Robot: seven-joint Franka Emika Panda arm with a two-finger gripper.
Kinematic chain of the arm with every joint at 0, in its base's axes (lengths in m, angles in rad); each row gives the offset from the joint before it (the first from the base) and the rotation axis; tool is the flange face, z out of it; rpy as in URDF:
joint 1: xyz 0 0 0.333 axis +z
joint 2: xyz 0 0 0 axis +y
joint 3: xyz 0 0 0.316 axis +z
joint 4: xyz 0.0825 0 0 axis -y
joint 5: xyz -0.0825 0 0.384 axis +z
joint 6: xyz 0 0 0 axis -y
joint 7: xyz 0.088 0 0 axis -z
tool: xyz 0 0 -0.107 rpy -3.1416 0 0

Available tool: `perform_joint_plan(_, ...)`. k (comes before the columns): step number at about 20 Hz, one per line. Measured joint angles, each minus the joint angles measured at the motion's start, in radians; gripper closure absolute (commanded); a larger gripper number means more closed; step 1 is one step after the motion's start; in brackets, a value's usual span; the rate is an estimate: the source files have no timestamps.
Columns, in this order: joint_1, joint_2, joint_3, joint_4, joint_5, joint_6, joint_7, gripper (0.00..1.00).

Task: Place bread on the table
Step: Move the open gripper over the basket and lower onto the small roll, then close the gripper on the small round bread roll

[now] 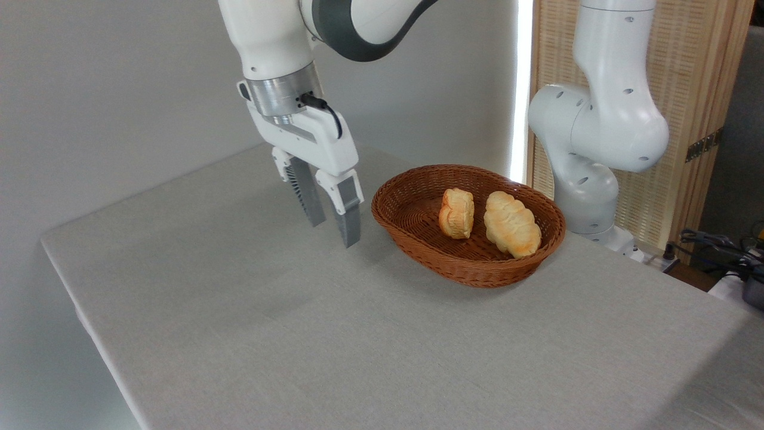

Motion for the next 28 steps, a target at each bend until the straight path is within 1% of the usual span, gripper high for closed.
perform_joint_plan(6,-0.030,-0.127,0.001,-0.138,0.000,-0.005,0.000,0.00)
perform_joint_plan(8,-0.033,-0.170,0.002,-0.183,0.000,-0.009,0.000,0.00)
perform_joint_plan(11,-0.035,-0.227,0.003,-0.238,0.000,-0.049,0.000,0.00)
perform_joint_plan(14,-0.035,-0.264,0.003,-0.276,0.000,-0.108,0.000,0.00)
perform_joint_plan(20,-0.035,-0.276,0.004,-0.337,0.000,-0.208,0.000,0.00)
perform_joint_plan(28,-0.045,-0.255,0.002,-0.356,-0.002,-0.267,0.000,0.00)
